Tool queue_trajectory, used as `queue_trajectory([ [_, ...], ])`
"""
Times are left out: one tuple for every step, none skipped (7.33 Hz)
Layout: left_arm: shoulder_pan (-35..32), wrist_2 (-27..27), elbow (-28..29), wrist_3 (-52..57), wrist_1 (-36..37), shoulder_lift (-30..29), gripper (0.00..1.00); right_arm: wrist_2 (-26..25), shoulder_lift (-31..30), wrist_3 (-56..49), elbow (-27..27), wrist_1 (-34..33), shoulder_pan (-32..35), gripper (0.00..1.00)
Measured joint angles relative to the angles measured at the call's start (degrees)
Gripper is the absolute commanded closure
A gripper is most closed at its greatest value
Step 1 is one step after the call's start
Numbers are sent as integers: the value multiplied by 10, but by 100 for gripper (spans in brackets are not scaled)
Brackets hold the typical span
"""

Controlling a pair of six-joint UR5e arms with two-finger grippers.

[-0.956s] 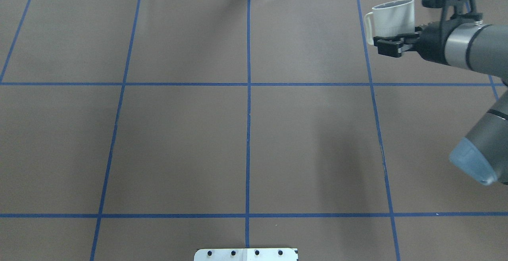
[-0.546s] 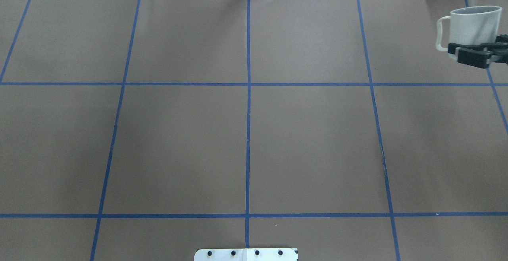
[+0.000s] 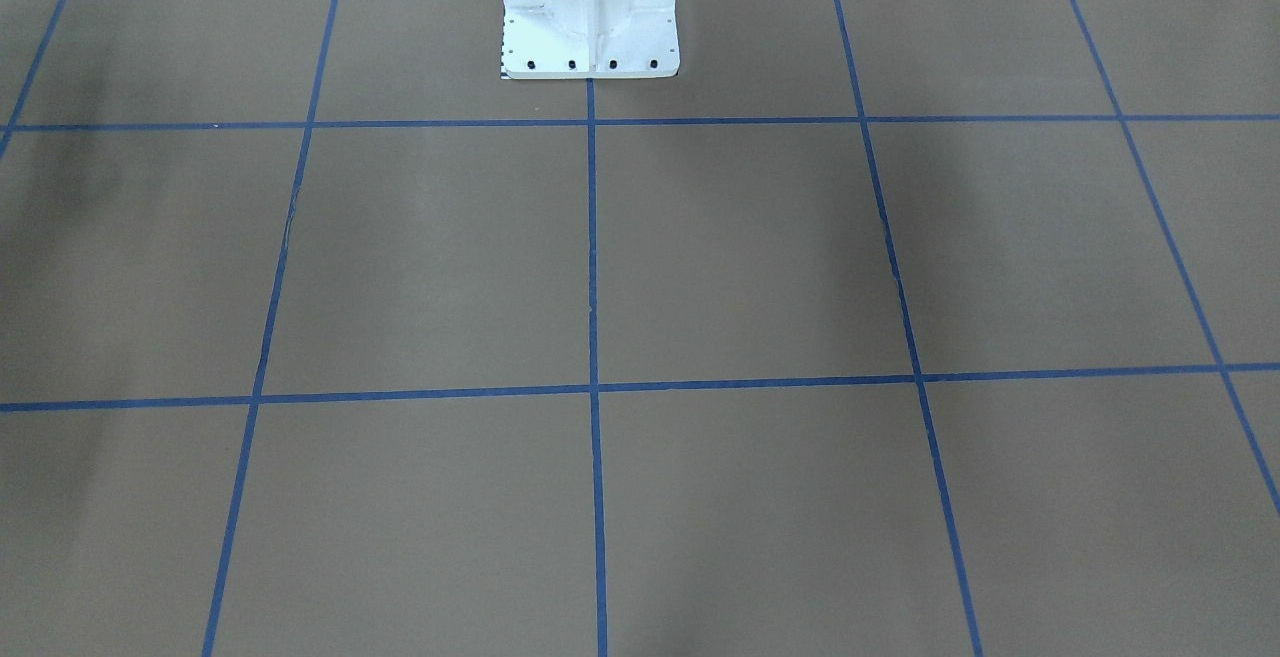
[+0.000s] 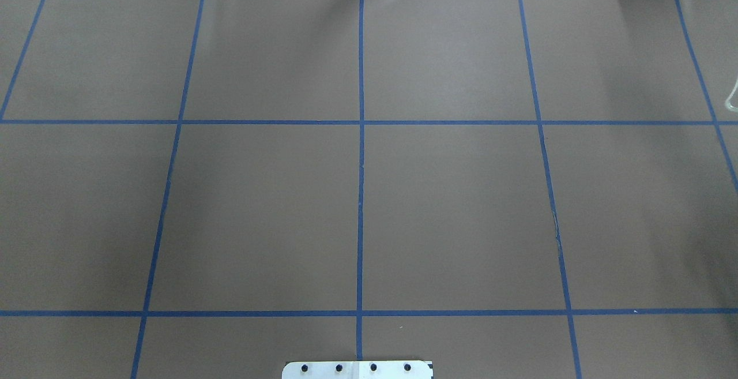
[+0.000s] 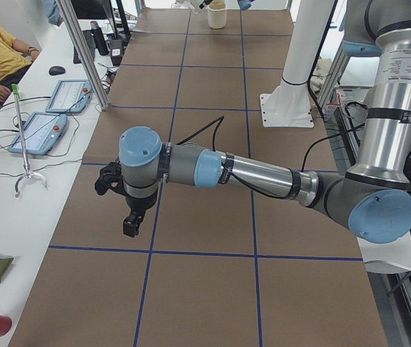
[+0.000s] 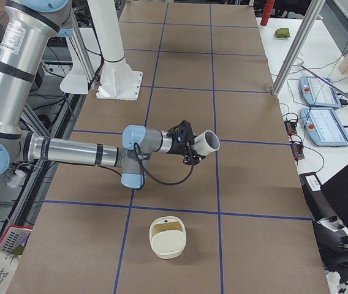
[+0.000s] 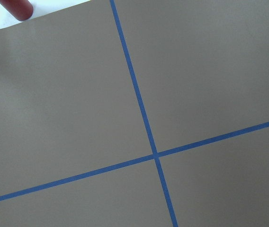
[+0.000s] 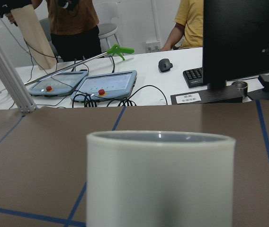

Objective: Left arm hands cup to right arm to dump lemon

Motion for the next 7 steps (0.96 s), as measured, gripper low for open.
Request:
queue_trajectory([
  [0,-1,-2,-5,-3,1,0,1,-17,52,-28,54,20,100],
  [1,-1,-5,-7,-4,1,0,3,-38,90,-39,87,42,100],
  [1,-1,-11,-8,-4,1,0,6,-57,140,-52,126,57,100],
  [1,-1,-17,-8,-4,1,0,8,-69,205,-74,176,67,100],
  [1,-1,-21,-8,-4,1,0,10,-76,269,-101,225,71,100],
  [1,-1,-24,-8,-4,1,0,12,-79,332,-129,268,73,100],
  [1,-1,-28,-8,-4,0,0,12,-77,396,-155,309,73,100],
])
